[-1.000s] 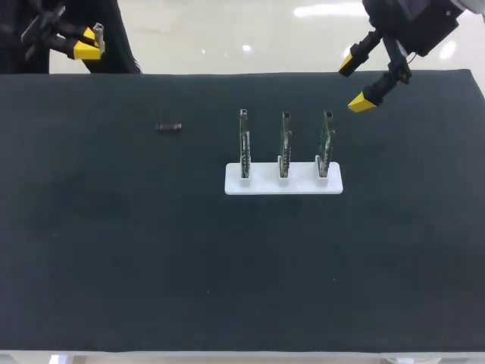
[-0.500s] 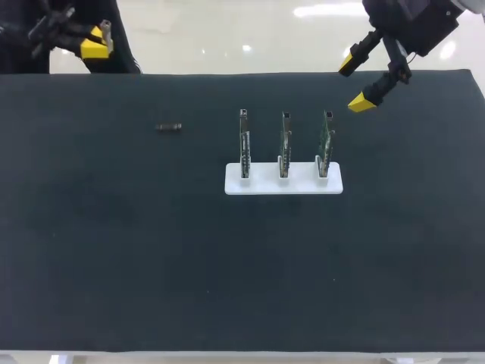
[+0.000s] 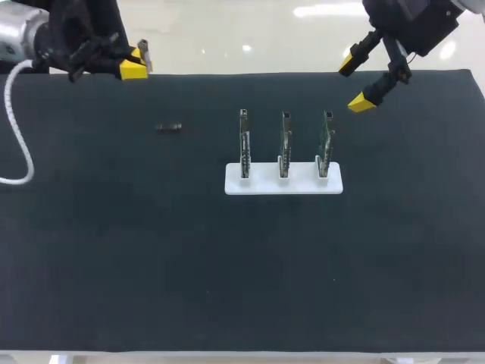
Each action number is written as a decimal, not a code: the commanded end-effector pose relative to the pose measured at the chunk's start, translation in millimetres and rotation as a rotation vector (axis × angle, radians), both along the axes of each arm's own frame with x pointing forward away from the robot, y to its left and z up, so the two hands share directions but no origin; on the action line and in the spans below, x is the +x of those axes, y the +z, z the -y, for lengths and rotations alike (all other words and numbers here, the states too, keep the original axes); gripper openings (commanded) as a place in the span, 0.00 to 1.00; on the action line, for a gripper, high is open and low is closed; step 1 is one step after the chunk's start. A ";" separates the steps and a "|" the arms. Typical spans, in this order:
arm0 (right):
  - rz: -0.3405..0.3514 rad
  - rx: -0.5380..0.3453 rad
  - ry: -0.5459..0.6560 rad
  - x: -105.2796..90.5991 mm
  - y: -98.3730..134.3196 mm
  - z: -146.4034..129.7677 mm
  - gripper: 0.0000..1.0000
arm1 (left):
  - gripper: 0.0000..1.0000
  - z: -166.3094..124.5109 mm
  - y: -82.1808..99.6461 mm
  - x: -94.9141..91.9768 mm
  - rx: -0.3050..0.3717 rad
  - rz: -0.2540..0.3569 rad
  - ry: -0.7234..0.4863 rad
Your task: Pick up the optical module with the left hand, and insert it into the network port with the right hand.
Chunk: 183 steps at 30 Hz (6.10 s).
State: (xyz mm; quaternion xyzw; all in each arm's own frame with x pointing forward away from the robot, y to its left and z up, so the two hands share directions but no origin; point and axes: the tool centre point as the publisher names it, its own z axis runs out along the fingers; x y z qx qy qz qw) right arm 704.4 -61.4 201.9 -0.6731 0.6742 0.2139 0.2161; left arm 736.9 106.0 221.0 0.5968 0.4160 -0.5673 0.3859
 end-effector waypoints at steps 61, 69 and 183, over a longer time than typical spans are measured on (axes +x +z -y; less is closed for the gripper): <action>0.001 0.000 -0.001 -0.7 0.2 -0.1 1.00 | 0.00 129.5 -20.5 -51.7 -0.058 0.096 0.344; 0.001 0.000 -0.001 -0.7 0.2 -0.1 1.00 | 0.00 136.2 -23.0 -53.3 -0.047 0.090 0.300; 0.018 0.114 -0.138 -22.6 32.7 -182.5 0.43 | 0.00 141.5 -23.7 -51.4 -0.041 0.091 0.294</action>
